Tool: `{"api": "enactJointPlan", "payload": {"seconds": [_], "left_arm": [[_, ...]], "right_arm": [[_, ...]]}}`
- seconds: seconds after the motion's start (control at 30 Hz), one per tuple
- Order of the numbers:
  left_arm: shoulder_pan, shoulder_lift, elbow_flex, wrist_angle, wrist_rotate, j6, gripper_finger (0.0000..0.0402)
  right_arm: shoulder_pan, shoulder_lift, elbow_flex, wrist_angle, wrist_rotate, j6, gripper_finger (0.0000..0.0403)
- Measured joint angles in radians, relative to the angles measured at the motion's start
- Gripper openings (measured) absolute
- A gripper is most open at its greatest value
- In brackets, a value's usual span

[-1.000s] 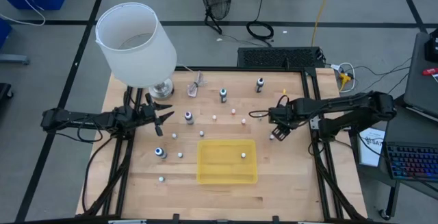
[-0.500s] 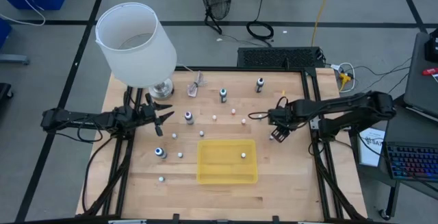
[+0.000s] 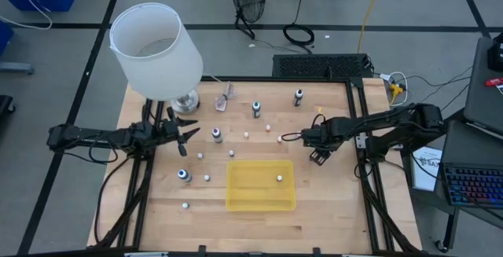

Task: Pick & Place food coloring
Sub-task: Put the small orange food coloring bottle into the yellow container

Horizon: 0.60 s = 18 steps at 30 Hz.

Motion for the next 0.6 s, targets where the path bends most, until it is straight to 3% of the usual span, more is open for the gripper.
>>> {"api": "enactJointPlan", "payload": {"seconds": [0.6], "left_arm": [[0.0,0.0,0.0,0.0,0.0,0.0,0.0132]], "right_arm": [[0.0,0.0,-0.065,0.065,-0.005,-0.001,0.0159]]}}
